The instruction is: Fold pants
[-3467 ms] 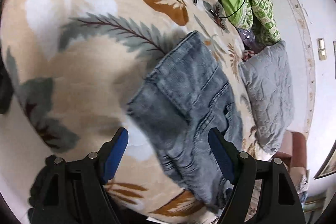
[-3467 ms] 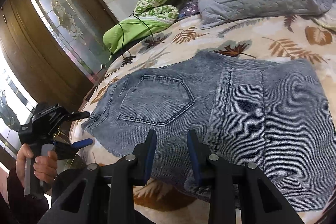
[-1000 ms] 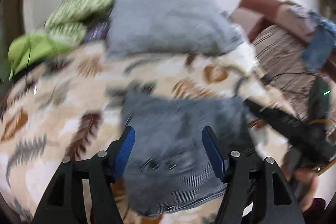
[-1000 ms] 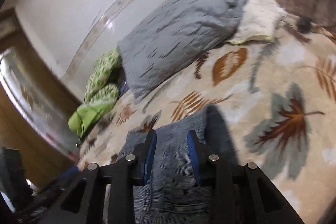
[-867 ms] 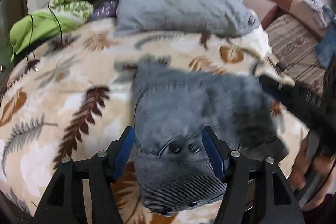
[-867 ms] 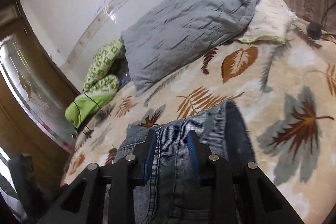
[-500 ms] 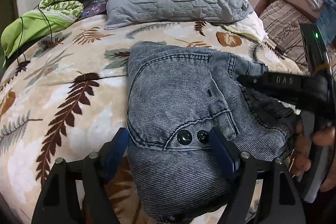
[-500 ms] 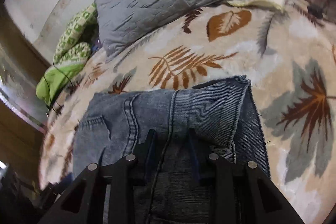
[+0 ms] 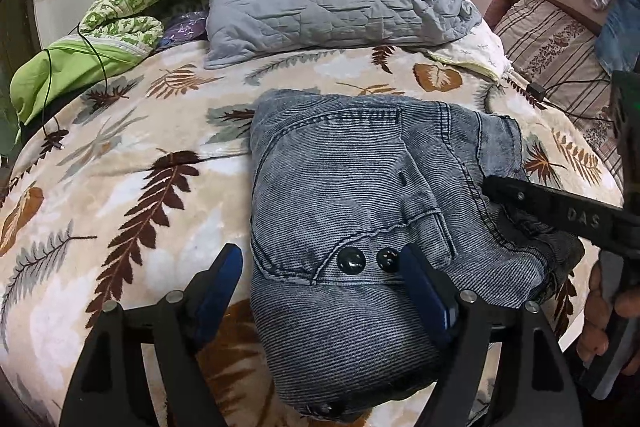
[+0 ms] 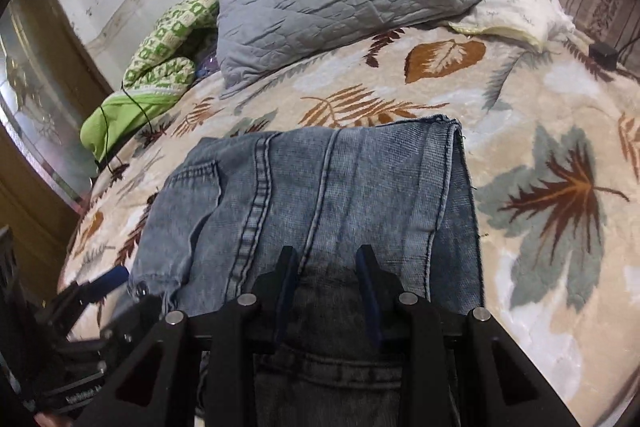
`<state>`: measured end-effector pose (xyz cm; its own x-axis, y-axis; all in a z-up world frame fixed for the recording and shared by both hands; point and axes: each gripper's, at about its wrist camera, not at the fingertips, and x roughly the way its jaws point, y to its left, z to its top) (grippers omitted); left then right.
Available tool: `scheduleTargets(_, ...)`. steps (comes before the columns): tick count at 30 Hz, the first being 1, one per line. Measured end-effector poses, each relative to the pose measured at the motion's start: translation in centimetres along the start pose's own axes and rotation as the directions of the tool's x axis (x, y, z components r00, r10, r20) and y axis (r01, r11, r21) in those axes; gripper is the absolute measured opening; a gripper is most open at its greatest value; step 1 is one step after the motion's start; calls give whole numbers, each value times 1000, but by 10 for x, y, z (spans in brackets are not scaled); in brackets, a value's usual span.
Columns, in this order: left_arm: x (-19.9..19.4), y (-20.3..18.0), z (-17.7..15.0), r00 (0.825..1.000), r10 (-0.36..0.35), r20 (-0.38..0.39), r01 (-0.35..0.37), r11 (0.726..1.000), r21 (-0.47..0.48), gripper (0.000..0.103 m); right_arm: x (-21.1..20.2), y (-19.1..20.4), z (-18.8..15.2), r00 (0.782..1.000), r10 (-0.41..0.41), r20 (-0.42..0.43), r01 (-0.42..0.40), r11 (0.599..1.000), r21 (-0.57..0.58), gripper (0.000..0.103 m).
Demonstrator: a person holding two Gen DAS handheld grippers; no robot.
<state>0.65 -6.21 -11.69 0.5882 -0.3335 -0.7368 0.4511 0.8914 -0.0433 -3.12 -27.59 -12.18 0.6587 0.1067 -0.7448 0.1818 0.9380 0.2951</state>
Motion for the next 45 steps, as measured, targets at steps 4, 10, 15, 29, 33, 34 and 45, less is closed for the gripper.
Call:
scheduleTargets(4,-1,-2,-1,1000,13,6,-13,1000,12,82,-5,-2,-8,999,-26,-21,26,1000,-10,53)
scheduleTargets(10,-1,-3,-3,999,34,9,-34,999,19,85,-11,0,-19,1000,-31,-1,31,997,-66,53)
scheduleTargets(15,-2,-2,-3,999,47,8,-47,999,17,88,-15,5,-25,999,-52,8,53,992,-112,54)
scheduleTargets(29,-14,-5,-8,994,102,23,-103,994,35,93,-27,10,-41,996,-86,-12,84,990,-110,58)
scheduleTargets(33,-23,-2,-11,994,108,32,-109,994,28,93,-31,12,-45,995,-101,-12,100,989,-110,59)
scheduleTargets(34,-25,-1,-12,993,110,34,-111,994,23,93,-32,13,-46,994,-106,-14,104,989,-109,59)
scheduleTargets(45,-65,29,-5,975,190,116,-182,980,-75,93,-68,30,-39,989,-71,132,85,991,-106,60)
